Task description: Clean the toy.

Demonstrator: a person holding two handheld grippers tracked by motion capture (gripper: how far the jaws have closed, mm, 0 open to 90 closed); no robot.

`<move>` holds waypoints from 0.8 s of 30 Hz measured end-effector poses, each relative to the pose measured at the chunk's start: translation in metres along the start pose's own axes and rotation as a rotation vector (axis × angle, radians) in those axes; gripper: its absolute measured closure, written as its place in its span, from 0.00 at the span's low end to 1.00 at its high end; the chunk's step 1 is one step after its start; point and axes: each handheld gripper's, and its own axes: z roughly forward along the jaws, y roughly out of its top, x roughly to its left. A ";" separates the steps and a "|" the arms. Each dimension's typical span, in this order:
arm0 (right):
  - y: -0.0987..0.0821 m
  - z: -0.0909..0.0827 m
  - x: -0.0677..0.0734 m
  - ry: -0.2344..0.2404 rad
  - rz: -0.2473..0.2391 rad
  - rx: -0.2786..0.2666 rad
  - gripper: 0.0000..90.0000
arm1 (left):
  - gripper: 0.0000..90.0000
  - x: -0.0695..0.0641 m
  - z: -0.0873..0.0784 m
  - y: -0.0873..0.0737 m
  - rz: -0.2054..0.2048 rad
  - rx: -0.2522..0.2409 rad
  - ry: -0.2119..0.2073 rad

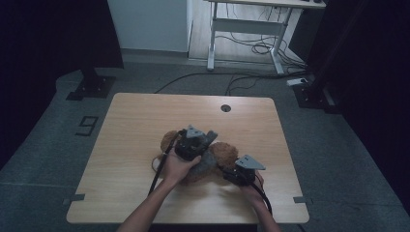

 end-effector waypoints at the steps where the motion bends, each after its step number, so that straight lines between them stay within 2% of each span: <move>1: 0.000 0.000 -0.001 0.002 0.002 0.002 0.45 | 0.88 0.004 -0.005 -0.001 0.000 -0.003 0.012; 6: -0.001 0.000 -0.001 0.004 0.003 0.000 0.45 | 0.87 0.031 -0.023 -0.013 -0.032 0.006 0.068; 10: 0.000 -0.001 -0.001 0.003 0.001 0.002 0.45 | 0.87 0.044 -0.034 -0.027 -0.075 -0.008 0.053; 13: 0.000 0.001 0.001 -0.021 -0.008 0.002 0.46 | 0.86 0.046 -0.041 -0.031 -0.086 -0.029 0.043; 16: 0.003 0.006 0.004 -0.060 -0.023 0.005 0.48 | 0.86 0.044 -0.039 -0.029 -0.080 -0.037 0.054; 20: 0.008 0.018 0.001 -0.108 -0.028 0.005 0.49 | 0.86 0.041 -0.029 -0.020 -0.072 -0.041 0.065; 24: 0.015 0.032 -0.009 -0.151 -0.017 0.005 0.51 | 0.86 0.040 -0.014 -0.010 -0.064 -0.034 0.068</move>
